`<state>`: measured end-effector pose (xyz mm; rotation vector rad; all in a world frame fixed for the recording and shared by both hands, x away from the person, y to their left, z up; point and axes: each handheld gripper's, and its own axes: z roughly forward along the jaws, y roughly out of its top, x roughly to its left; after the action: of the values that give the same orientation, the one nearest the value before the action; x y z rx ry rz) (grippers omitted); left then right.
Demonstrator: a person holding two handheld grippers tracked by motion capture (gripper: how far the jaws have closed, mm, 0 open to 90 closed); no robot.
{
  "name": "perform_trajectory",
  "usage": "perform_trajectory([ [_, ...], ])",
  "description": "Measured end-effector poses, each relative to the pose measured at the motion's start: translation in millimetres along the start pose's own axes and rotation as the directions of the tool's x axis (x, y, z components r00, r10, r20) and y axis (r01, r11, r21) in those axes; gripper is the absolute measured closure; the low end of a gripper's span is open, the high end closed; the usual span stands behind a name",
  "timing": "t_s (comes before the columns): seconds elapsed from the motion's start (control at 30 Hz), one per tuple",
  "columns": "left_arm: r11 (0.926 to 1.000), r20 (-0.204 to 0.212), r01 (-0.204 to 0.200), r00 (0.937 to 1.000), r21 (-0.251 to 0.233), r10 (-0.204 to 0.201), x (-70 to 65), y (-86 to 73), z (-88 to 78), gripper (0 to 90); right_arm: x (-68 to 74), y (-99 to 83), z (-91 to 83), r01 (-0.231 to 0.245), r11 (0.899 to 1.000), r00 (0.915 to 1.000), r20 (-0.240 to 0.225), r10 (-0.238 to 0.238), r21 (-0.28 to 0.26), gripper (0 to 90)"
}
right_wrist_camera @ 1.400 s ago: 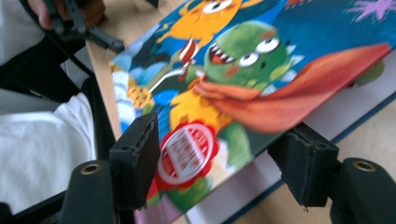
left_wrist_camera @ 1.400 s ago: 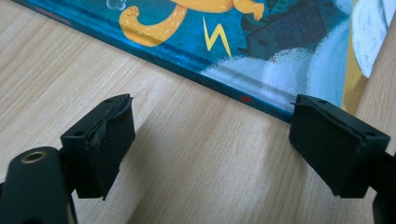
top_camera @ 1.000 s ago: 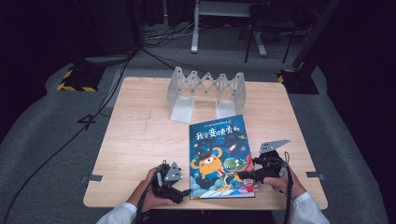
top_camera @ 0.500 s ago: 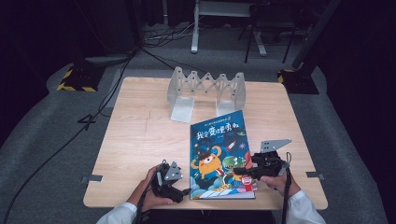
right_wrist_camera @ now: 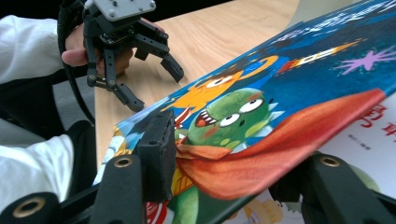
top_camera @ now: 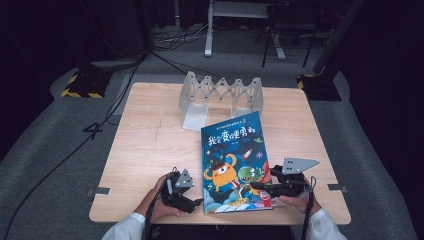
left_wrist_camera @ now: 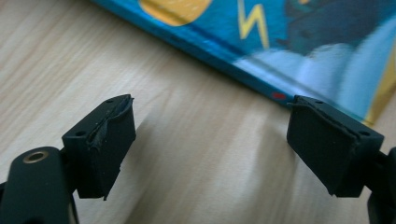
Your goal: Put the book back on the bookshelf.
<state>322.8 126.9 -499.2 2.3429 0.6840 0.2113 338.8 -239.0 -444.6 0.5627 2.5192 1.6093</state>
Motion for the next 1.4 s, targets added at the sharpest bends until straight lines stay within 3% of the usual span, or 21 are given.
perform_trajectory([
  [0.07, 0.9998, -0.021, 0.018, 0.9996, 0.01, -0.017, 0.3, 3.8, 0.3, 18.1, 2.9, 0.9, -1.2, 0.021, 1.0, 0.9997, 0.013, -0.021, -0.004, 50.8],
  [0.2, 0.9998, 0.024, 0.015, 0.9996, -0.012, -0.014, -1.2, 10.1, 0.6, 18.1, 5.1, -0.3, -3.7, 0.048, 0.999, 0.9986, 0.025, -0.047, -0.017, 51.1],
  [0.3, 0.9982, 0.059, 0.039, 0.9976, -0.046, -0.036, 1.0, 16.6, 1.3, 16.3, 10.8, -1.4, -7.1, 0.082, 0.996, 0.9958, 0.043, -0.081, -0.032, 51.2],
  [0.43, 0.9954, 0.081, 0.055, 0.9955, -0.078, -0.049, 2.3, 21.8, 0.9, 17.4, 16.5, -2.6, -10.9, 0.114, 0.993, 0.9919, 0.062, -0.111, -0.044, 51.3],
  [0.57, 0.9959, 0.091, 0.04, 0.9953, -0.082, -0.033, 0.6, 28.6, 4.4, 16.5, 21.9, -3.4, -14.4, 0.152, 0.987, 0.986, 0.077, -0.148, -0.055, 51.3],
  [0.77, 0.989, 0.166, 0.074, 0.9846, -0.128, -0.053, 2.6, 34.4, 11.9, 15.1, 26.1, -4.7, -17.0, 0.19, 0.98, 0.9791, 0.087, -0.184, -0.066, 51.2],
  [0.97, 0.9861, 0.19, 0.093, 0.9795, -0.137, -0.066, 4.6, 38.0, 14.6, 12.5, 26.3, -5.5, -17.6, 0.2, 0.977, 0.9773, 0.087, -0.193, -0.071, 51.2],
  [1.03, 0.9822, 0.224, 0.12, 0.9709, -0.144, -0.086, 8.0, 38.6, 17.6, 12.0, 26.0, -6.0, -17.5, 0.198, 0.977, 0.9779, 0.084, -0.192, -0.073, 51.2],
  [1.1, 0.9718, 0.301, 0.182, 0.9446, -0.15, -0.131, 14.3, 40.0, 24.9, 11.4, 24.6, -7.1, -17.2, 0.196, 0.977, 0.9785, 0.081, -0.19, -0.078, 51.2],
  [1.13, 0.9684, 0.319, 0.198, 0.9371, -0.152, -0.142, 16.2, 43.1, 29.3, 8.3, 22.9, -7.8, -16.8, 0.191, 0.978, 0.9798, 0.077, -0.185, -0.08, 51.2],
  [1.27, 0.9671, 0.326, 0.198, 0.9354, -0.16, -0.138, 17.2, 46.3, 30.7, 7.0, 22.7, -8.7, -17.3, 0.194, 0.978, 0.979, 0.078, -0.188, -0.08, 51.2],
  [1.33, 0.9608, 0.33, 0.209, 0.9334, -0.182, -0.14, 19.6, 45.1, 27.7, 10.0, 22.6, -8.7, -18.8, 0.203, 0.975, 0.9773, 0.081, -0.196, -0.086, 51.4],
  [1.4, 0.9475, 0.337, 0.226, 0.9309, -0.226, -0.141, 23.0, 42.3, 22.5, 17.6, 21.2, -9.4, -19.8, 0.2, 0.976, 0.9785, 0.067, -0.195, -0.088, 53.5],
])
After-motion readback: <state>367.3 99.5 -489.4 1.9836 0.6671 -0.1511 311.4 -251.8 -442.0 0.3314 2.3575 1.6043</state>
